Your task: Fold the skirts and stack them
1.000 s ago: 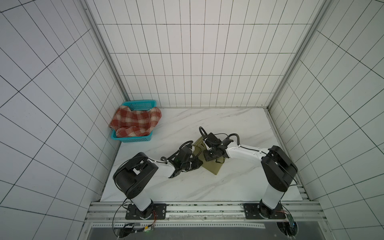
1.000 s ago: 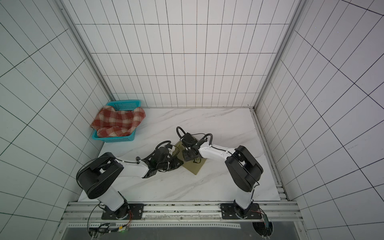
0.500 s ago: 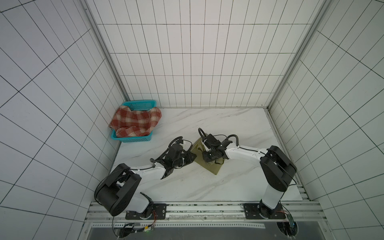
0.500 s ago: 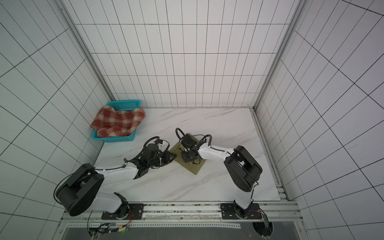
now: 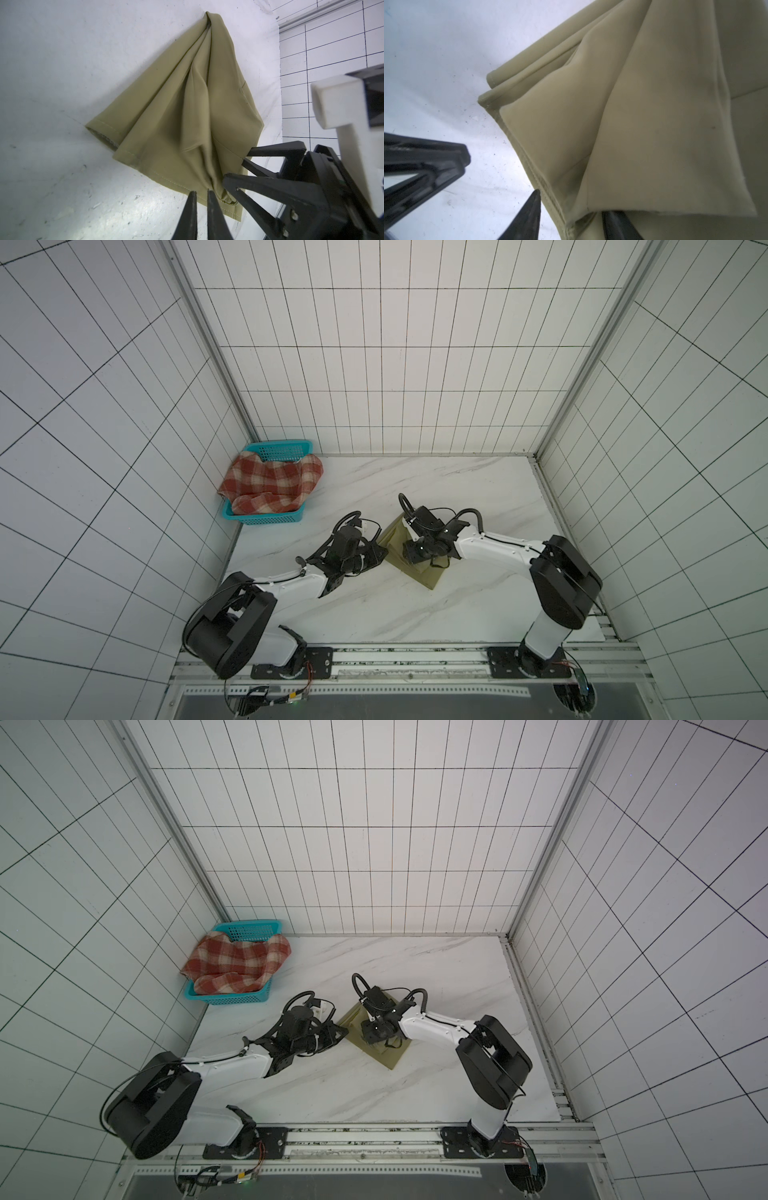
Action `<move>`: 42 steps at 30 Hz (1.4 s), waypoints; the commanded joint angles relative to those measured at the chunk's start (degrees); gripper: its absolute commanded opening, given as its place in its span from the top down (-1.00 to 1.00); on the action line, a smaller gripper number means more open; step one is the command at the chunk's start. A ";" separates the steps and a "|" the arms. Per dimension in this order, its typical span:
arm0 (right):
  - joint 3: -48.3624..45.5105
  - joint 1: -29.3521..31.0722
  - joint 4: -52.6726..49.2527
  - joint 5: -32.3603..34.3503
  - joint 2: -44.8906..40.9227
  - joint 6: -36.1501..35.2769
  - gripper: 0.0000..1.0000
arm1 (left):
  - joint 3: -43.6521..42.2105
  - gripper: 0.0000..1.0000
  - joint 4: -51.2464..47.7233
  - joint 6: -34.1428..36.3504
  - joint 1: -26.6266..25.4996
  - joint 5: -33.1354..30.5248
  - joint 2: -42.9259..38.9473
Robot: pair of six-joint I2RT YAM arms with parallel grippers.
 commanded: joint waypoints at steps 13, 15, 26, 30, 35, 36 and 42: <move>-5.09 0.26 -0.64 -1.57 -7.47 -0.33 -0.13 | 7.08 0.69 -1.22 3.78 0.17 1.33 2.37; -6.16 -0.58 -0.27 -1.19 -7.51 -0.40 -0.13 | 6.99 0.70 -0.73 3.56 0.08 1.38 3.12; -9.18 -10.86 4.07 -4.69 -6.48 -2.39 -0.14 | 6.01 0.69 -0.09 3.52 0.13 1.52 3.60; -8.35 -12.66 6.21 -5.78 -4.31 -3.15 -0.15 | 5.60 0.70 0.00 3.47 0.19 1.24 3.55; -7.59 -13.47 8.07 -6.95 -2.08 -3.44 -0.15 | 5.33 0.70 0.06 3.43 0.24 1.23 3.69; -7.46 -13.40 8.38 -7.36 -1.71 -3.45 -0.15 | 5.31 0.70 -0.01 3.43 0.25 1.23 3.81; -7.39 -13.46 10.88 -10.03 -1.15 -3.58 -0.11 | 5.51 0.69 0.23 3.39 0.32 1.40 4.38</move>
